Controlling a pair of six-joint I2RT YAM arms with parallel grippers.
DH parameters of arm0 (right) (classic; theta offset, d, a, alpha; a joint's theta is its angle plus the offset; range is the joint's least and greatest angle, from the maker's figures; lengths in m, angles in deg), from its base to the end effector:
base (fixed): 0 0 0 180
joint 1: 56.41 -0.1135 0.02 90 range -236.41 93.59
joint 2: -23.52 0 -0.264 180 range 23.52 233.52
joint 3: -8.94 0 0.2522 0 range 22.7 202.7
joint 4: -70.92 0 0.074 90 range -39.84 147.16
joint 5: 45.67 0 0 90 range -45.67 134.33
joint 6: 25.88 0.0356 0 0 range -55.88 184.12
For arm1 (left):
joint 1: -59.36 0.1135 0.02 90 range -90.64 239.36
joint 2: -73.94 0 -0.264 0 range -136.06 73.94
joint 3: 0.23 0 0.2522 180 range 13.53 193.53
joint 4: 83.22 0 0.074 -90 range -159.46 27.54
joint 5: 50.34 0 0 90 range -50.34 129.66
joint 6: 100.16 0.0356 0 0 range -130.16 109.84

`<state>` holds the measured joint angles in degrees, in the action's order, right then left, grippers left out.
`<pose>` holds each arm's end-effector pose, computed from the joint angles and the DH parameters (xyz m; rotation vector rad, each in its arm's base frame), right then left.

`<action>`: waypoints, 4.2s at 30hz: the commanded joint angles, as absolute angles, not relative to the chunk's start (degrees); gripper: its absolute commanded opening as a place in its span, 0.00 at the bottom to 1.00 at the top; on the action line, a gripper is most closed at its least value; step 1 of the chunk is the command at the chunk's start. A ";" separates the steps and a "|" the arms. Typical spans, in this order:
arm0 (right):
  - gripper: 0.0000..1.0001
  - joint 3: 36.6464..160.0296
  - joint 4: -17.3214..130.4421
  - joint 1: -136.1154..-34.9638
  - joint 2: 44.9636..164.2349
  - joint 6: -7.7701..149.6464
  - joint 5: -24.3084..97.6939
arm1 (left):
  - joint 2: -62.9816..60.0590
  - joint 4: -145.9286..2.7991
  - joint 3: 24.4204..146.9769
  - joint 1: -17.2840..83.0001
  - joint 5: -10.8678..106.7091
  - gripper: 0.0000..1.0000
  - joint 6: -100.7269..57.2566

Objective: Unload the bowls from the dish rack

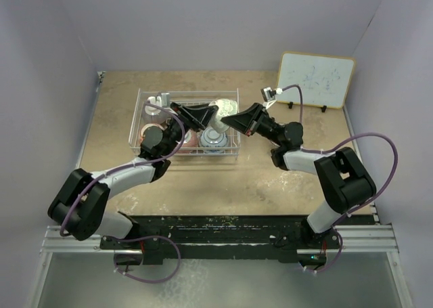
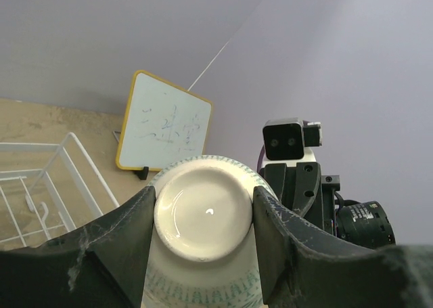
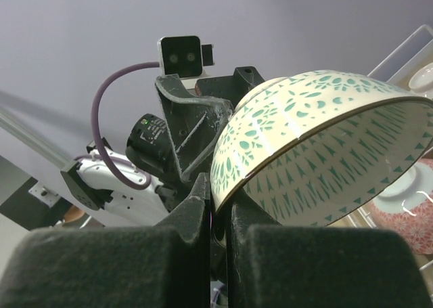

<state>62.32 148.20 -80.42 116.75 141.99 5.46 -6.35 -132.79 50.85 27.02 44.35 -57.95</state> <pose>0.2734 0.1462 0.2773 -0.1928 1.2728 1.8797 0.2504 -0.1620 0.2887 -0.1001 1.3142 -1.2588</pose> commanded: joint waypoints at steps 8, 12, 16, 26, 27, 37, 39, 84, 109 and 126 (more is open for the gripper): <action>0.00 64.23 133.81 -80.12 106.81 128.88 4.33 | 6.76 -126.75 47.76 27.23 40.64 0.66 -49.41; 0.00 67.63 114.00 -80.10 102.20 117.85 8.51 | 11.83 -119.61 47.52 27.19 40.36 0.73 -45.42; 0.00 72.13 97.57 -80.14 98.74 108.06 13.10 | 14.72 -115.17 47.75 27.23 39.68 0.76 -42.44; 0.00 90.15 49.37 -80.14 98.00 87.94 44.82 | 16.26 -108.57 45.39 27.30 37.41 0.80 -39.40; 0.00 91.65 45.98 -80.12 98.69 86.94 47.58 | 16.01 -108.68 45.23 27.34 37.52 0.80 -39.42; 0.00 99.83 25.31 -80.20 106.45 82.34 64.25 | 12.52 -110.47 45.21 27.28 39.94 0.80 -39.18; 0.00 100.78 22.89 -80.23 108.29 82.06 65.14 | 11.53 -110.88 45.09 27.28 40.24 0.80 -39.65; 0.03 97.45 29.65 -80.10 124.87 82.55 71.56 | 11.75 -104.87 45.36 27.28 40.93 0.80 -38.54; 0.34 97.03 29.83 -78.74 124.36 83.17 70.79 | 11.01 -101.80 46.37 27.28 41.09 0.80 -39.60; 0.35 97.26 29.26 -78.74 120.33 84.19 71.25 | 9.38 -103.19 46.27 27.32 41.58 0.80 -39.84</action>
<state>96.66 29.67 -78.85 122.08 83.24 69.87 9.00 -100.09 44.69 27.09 40.87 -39.56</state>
